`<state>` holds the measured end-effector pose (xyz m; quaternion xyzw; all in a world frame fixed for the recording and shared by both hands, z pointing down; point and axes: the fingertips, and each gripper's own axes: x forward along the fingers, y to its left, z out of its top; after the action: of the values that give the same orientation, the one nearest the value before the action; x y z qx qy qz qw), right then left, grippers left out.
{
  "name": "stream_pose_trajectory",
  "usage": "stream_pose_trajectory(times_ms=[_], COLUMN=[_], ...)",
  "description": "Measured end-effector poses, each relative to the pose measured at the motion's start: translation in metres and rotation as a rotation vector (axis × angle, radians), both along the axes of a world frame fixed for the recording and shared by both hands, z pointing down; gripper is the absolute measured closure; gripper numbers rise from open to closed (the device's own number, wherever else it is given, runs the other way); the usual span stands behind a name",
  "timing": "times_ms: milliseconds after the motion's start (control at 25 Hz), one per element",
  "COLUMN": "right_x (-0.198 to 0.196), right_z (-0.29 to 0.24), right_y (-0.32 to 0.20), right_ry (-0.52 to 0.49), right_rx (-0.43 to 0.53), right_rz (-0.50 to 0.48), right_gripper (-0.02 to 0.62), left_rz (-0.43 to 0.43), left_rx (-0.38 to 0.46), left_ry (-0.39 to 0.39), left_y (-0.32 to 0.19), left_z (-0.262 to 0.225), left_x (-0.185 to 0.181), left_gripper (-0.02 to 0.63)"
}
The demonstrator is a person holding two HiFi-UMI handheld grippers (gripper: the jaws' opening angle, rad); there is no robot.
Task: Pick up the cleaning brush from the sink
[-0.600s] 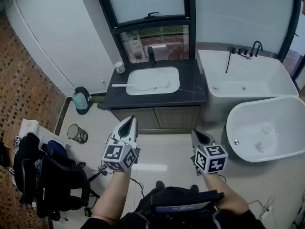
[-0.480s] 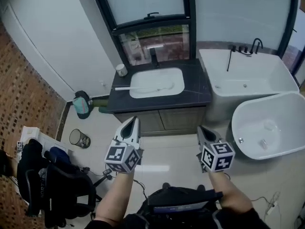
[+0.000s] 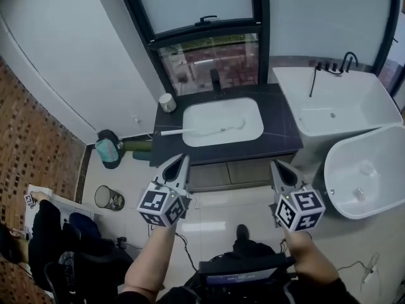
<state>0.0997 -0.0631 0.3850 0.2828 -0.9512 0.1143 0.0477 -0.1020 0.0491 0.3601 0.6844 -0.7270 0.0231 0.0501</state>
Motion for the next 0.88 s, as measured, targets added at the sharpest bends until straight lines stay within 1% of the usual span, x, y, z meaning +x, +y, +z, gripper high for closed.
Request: stream_pose_trajectory(times_ms=[80, 120, 240, 360, 480, 520, 600, 640, 680, 760, 840, 880], right_x=[-0.043, -0.065, -0.126, -0.189, -0.251, -0.267, -0.289, -0.297, -0.304, -0.317, -0.328, -0.332], right_z=[0.003, 0.004, -0.005, -0.017, -0.022, -0.022, -0.015, -0.01, -0.005, 0.004, 0.013, 0.018], right_y=[-0.024, -0.035, -0.069, -0.101, -0.116, -0.123, -0.135, -0.139, -0.144, -0.155, -0.166, -0.172], right_ry=[0.025, 0.03, 0.022, 0.03, 0.053, 0.05, 0.032, 0.019, 0.007, -0.007, -0.001, 0.006], right_rx=[0.021, 0.019, 0.025, 0.02, 0.039, 0.045, 0.033, 0.02, 0.005, -0.023, -0.036, -0.042], right_rz=[-0.014, -0.022, -0.028, -0.006, -0.006, 0.005, 0.057, 0.09, 0.123, 0.176, 0.199, 0.202], right_gripper=[0.621, 0.621, 0.621, 0.621, 0.621, 0.621, 0.621, 0.621, 0.621, 0.621, 0.621, 0.621], left_rz=[0.001, 0.004, 0.021, 0.036, 0.106, 0.142, 0.24, 0.293, 0.333, 0.369, 0.4, 0.435], left_rx=[-0.004, -0.012, -0.035, -0.069, -0.125, -0.13, -0.148, -0.167, -0.189, -0.225, -0.26, -0.288], left_ry=[0.04, 0.047, -0.007, -0.007, -0.027, -0.031, -0.02, -0.023, -0.041, -0.085, -0.105, -0.119], left_y=[-0.026, -0.037, -0.068, -0.098, -0.124, -0.135, -0.155, -0.164, -0.173, -0.193, -0.214, -0.224], left_z=[0.004, 0.005, -0.001, -0.008, 0.001, 0.005, 0.02, 0.028, 0.037, 0.05, 0.063, 0.071], left_x=[-0.045, -0.068, -0.136, -0.206, -0.267, -0.282, -0.302, -0.311, -0.32, -0.343, -0.36, -0.363], left_gripper=[0.621, 0.621, 0.621, 0.621, 0.621, 0.621, 0.62, 0.574, 0.572, 0.572, 0.572, 0.571])
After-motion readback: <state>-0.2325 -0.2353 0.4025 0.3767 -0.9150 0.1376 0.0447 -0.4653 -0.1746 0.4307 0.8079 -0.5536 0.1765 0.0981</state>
